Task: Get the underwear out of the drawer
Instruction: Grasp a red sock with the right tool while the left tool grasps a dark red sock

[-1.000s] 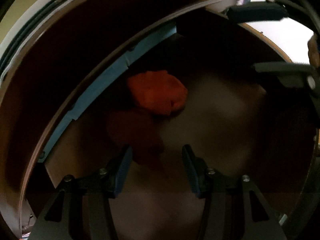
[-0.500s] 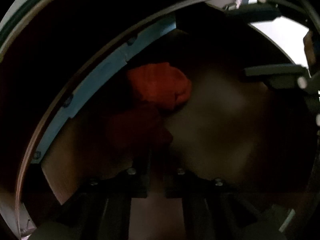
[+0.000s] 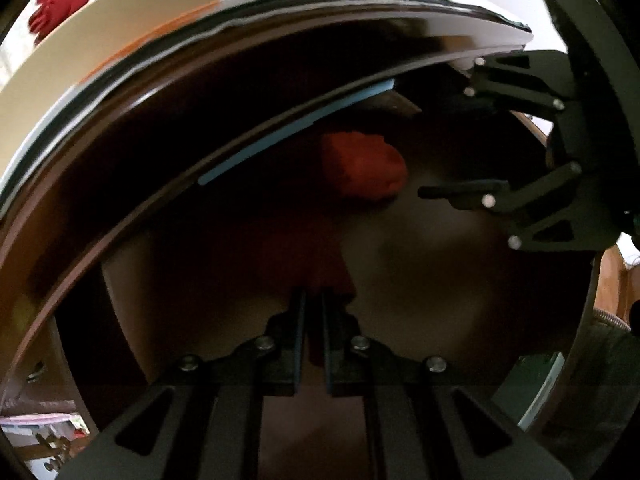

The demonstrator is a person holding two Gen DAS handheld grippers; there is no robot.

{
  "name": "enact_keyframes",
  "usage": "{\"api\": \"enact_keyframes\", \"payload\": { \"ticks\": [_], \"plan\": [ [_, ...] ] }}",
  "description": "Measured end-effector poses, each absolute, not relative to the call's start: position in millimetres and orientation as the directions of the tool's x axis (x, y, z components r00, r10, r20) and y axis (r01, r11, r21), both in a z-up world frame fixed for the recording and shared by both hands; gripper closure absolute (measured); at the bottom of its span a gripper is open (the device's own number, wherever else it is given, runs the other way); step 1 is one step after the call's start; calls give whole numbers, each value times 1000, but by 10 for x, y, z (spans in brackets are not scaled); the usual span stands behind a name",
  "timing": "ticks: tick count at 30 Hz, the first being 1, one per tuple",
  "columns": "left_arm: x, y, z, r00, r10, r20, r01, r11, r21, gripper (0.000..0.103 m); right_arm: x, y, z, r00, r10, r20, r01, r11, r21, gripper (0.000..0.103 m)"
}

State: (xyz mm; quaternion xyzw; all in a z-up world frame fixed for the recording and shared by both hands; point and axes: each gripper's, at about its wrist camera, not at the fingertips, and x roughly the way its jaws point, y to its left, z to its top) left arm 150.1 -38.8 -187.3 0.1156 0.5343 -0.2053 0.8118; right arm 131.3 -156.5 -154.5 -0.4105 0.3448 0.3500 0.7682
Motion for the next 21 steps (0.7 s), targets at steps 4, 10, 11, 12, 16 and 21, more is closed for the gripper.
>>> {"api": "enact_keyframes", "payload": {
  "ticks": [4, 10, 11, 12, 16, 21],
  "plan": [
    [1646, -355, -1926, 335, -218, -917, 457, 888, -45, 98, 1330, -1447, -1692, 524, 202, -827, -817, 394, -422, 54],
    [1940, -406, -2001, 323, -169, -931, 487, 874, 10, 68, 1428, -1379, -1802, 521, 148, -841, -810, 396, -432, 54],
    [1962, -426, -2020, 314, -164, -935, 491, 871, 12, 64, 1430, -1381, -1803, 519, 148, -842, -811, 397, -430, 54],
    [1981, -440, -2029, 308, -166, -937, 495, 869, 9, 61, 1432, -1381, -1808, 518, 146, -843, -811, 397, -430, 54],
    [2033, -579, -2063, 300, -153, -942, 523, 852, 28, 45, 1481, -1352, -1847, 509, 134, -850, -817, 386, -428, 54],
    [2174, -648, -2112, 281, -147, -948, 530, 847, 25, 44, 1564, -1263, -1851, 500, 131, -856, -818, 395, -417, 54]
  ]
}}
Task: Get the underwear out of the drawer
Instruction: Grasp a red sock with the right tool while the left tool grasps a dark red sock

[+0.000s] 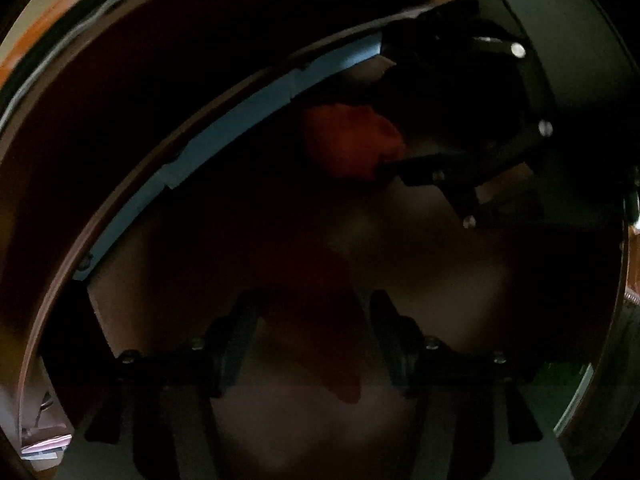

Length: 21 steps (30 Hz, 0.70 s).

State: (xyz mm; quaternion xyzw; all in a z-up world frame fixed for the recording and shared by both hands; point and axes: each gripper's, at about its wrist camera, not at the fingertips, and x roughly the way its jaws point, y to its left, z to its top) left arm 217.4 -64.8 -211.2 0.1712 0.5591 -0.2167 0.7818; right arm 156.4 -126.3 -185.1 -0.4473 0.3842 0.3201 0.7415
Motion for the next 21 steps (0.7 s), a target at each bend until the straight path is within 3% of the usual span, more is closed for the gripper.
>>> {"api": "enact_keyframes", "payload": {
  "ticks": [5, 7, 9, 10, 11, 14, 21],
  "plan": [
    [2287, -630, -2183, 246, -155, -957, 523, 853, -4, 46, 1611, -1288, -1870, 468, 140, -873, -838, 384, -387, 54],
    [2281, -507, -2156, 239, -146, -960, 519, 855, -1, 60, 1670, -1288, -1914, 427, 132, -895, -847, 404, -345, 55],
    [2312, -468, -2161, 232, -157, -960, 515, 857, -16, 62, 1715, -1260, -1943, 417, 131, -899, -845, 421, -330, 55],
    [2321, -459, -2158, 229, -162, -960, 514, 858, -22, 65, 1713, -1256, -1945, 412, 136, -901, -846, 424, -323, 56],
    [2323, -457, -2155, 230, -164, -959, 515, 857, -23, 68, 1708, -1252, -1944, 404, 143, -903, -850, 424, -313, 65],
    [2319, -446, -2122, 234, -166, -958, 518, 855, -22, 73, 1635, -1295, -1941, 396, 156, -905, -855, 423, -301, 79],
    [2234, -324, -1904, 287, -209, -935, 482, 875, -48, 74, 1484, -1422, -1762, 378, 206, -903, -867, 421, -267, 84]
  ]
}}
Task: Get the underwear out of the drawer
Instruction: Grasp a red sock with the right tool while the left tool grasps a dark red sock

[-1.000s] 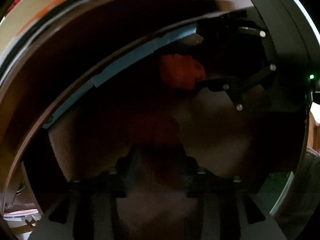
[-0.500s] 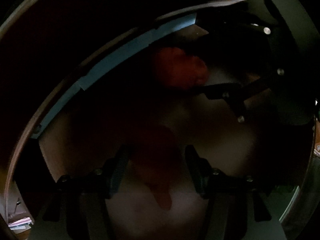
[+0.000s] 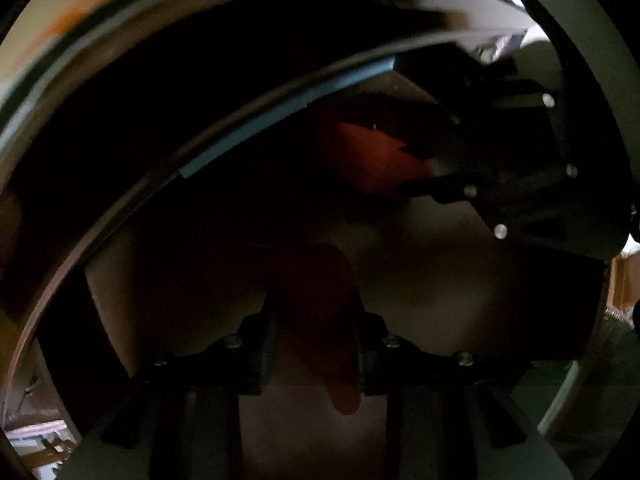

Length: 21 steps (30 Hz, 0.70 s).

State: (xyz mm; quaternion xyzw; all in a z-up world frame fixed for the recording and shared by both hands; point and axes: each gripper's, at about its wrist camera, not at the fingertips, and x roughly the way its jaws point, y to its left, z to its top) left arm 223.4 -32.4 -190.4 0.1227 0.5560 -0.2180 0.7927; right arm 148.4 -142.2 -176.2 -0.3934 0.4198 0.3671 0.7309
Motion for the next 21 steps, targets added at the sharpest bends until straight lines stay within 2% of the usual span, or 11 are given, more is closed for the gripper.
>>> {"api": "enact_keyframes", "payload": {
  "ticks": [8, 11, 21],
  "plan": [
    [2053, 62, -1836, 381, -215, -899, 401, 915, -48, 74, 1348, -1686, -1498, 398, 295, -868, -853, 466, -233, 84],
    [1999, 128, -1802, 416, -209, -885, 369, 928, -45, 74, 1245, -1714, -1381, 438, 317, -841, -842, 473, -261, 84],
    [1639, -27, -1699, 563, -159, -811, 269, 963, -2, 74, 1162, -1845, -1105, 485, 419, -768, -831, 494, -256, 84]
  ]
}}
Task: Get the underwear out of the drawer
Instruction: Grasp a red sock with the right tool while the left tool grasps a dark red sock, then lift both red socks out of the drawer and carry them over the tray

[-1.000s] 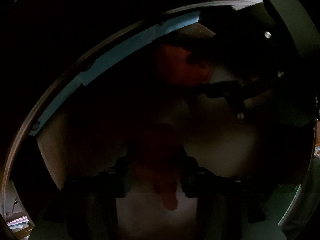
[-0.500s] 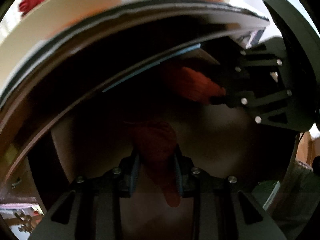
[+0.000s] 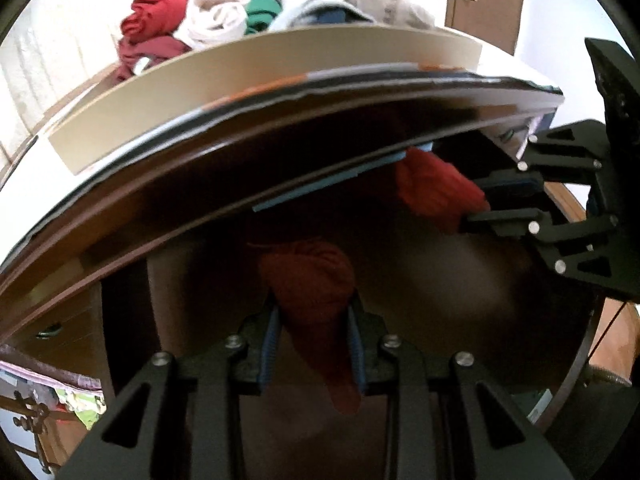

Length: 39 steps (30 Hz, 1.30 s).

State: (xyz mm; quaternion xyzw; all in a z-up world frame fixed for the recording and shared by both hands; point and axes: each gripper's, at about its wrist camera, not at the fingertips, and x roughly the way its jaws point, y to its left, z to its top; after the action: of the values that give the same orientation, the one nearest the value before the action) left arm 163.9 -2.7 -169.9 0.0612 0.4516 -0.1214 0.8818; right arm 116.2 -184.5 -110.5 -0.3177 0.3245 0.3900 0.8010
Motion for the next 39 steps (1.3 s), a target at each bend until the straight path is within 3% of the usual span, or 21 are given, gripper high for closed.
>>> {"api": "enact_keyframes", "payload": {
  "ticks": [16, 32, 36, 39],
  "plan": [
    [1292, 38, -1320, 681, -64, -729, 169, 983, 72, 74, 1031, -1936, -932, 556, 513, -654, -806, 523, -276, 84],
    [1234, 88, -1259, 779, -43, -626, 95, 994, 49, 74, 973, -2050, -721, 608, 589, -532, -781, 566, -264, 84],
    [1227, 124, -1245, 780, -41, -624, 85, 995, 42, 74, 978, -1999, -732, 588, 583, -561, -793, 550, -261, 84],
    [1222, 133, -1247, 780, -42, -625, 83, 996, 37, 74, 1028, -1905, -863, 502, 561, -658, -841, 493, -221, 84]
  ]
}}
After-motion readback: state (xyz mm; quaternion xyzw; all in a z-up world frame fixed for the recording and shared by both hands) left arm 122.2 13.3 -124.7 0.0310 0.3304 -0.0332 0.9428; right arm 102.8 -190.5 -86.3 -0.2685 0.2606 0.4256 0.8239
